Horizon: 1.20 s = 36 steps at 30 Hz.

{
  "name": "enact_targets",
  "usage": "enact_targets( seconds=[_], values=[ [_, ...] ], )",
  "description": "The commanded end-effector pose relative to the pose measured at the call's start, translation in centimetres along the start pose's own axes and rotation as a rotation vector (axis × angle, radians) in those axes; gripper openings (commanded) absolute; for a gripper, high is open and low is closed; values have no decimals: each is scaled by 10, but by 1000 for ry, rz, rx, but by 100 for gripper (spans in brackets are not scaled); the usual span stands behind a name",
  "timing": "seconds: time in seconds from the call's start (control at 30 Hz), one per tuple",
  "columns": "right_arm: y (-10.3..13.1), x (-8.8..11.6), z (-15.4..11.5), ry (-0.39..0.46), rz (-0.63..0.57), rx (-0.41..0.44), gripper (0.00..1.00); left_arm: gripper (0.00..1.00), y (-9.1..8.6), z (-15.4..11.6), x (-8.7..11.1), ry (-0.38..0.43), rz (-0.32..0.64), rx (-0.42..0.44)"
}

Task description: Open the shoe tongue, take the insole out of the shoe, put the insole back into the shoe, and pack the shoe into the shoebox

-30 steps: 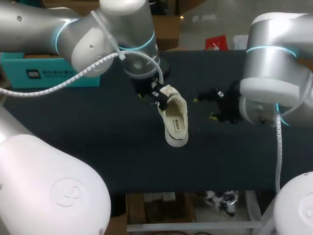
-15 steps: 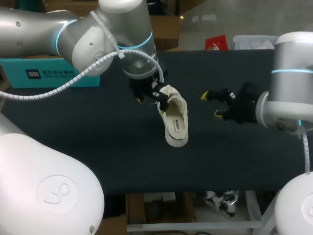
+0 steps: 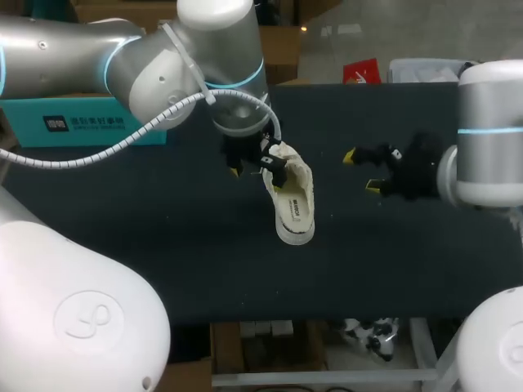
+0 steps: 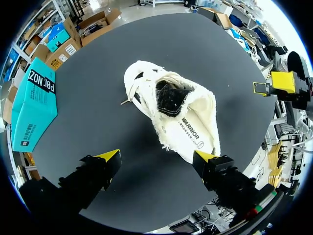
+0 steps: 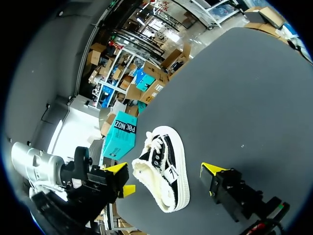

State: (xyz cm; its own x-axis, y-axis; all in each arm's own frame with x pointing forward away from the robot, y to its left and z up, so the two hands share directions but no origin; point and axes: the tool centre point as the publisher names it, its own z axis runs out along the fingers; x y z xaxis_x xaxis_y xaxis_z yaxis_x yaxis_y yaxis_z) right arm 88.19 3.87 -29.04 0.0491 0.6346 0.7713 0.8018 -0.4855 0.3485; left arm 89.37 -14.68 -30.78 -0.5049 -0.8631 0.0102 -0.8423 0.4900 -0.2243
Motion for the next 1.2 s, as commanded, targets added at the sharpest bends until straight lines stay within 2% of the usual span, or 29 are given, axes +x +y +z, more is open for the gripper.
enact_targets(
  seconds=[0.03,0.63,0.7,0.73,0.83,0.9,1.03,1.2],
  values=[
    [4,5,-4,-69,-8,1146,100,100,0,1,1,-5,-1,1],
    [4,5,-4,-69,-8,1146,100,100,0,1,1,-5,-1,1],
    [11,2,-8,-56,-58,1178,100,100,0,1,1,-5,-1,1],
    [14,2,-11,-107,-47,1168,100,100,1,2,4,-13,-1,-5],
    [21,4,-18,-168,-77,1160,100,100,2,6,7,-44,-99,-29],
    [25,4,-22,-188,-105,1154,100,100,3,8,8,-31,-146,-36],
    [31,2,-29,-246,-138,1130,100,100,6,15,11,-30,-192,-35],
    [31,2,-29,-246,-138,1130,100,100,2,26,14,-10,-242,-32]
  ],
)
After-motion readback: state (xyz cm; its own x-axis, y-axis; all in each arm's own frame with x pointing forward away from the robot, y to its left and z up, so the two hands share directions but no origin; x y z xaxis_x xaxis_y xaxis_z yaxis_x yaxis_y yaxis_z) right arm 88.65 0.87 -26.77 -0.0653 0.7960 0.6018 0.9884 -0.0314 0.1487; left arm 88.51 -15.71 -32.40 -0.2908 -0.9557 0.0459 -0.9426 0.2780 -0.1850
